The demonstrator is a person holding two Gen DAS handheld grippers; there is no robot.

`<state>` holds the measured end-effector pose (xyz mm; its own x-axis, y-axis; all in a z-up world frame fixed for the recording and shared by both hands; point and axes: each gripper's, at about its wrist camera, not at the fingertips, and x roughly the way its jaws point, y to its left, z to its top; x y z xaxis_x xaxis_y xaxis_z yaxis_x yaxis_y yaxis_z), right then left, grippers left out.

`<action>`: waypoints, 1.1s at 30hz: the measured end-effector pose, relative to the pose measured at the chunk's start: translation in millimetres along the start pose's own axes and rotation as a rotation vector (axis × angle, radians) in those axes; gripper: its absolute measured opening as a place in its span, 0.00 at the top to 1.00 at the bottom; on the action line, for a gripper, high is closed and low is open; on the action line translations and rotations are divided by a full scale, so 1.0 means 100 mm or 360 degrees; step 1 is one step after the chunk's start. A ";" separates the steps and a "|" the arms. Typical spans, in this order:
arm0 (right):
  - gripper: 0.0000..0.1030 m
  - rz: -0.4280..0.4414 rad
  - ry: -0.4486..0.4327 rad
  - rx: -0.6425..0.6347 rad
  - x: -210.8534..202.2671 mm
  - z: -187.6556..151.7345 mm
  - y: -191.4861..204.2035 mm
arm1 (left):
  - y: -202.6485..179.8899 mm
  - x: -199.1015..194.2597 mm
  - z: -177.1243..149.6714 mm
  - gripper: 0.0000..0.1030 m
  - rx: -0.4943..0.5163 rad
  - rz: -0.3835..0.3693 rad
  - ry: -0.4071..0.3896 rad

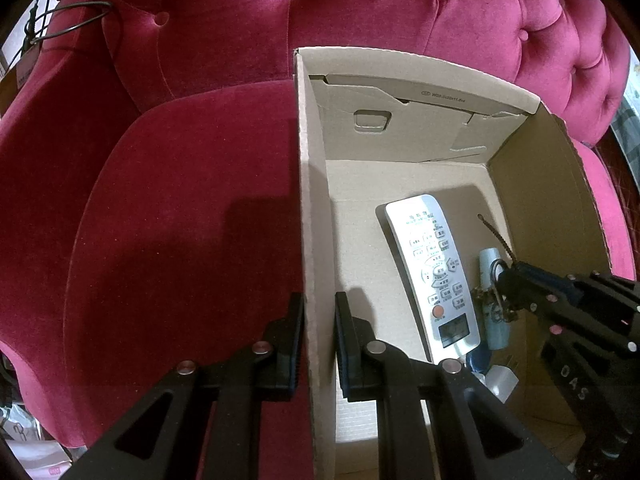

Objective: Organize rigid objects
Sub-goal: 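Lower the metal keychain into the box beside the bottle and open the right gripper, then move the open right gripper out of the box over the black ball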

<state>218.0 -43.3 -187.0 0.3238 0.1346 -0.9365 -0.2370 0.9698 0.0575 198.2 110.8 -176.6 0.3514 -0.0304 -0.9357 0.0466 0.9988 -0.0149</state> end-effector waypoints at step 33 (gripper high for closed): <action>0.47 -0.0026 -0.0109 0.0004 -0.39 0.07 0.03 | 0.00 -0.02 0.00 0.85 -0.0001 0.0000 0.0000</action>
<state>211.3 -44.1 -148.3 0.3894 0.1322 -0.9115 -0.2289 0.9725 0.0433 197.8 111.2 -174.8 0.3513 -0.0301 -0.9358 0.0461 0.9988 -0.0149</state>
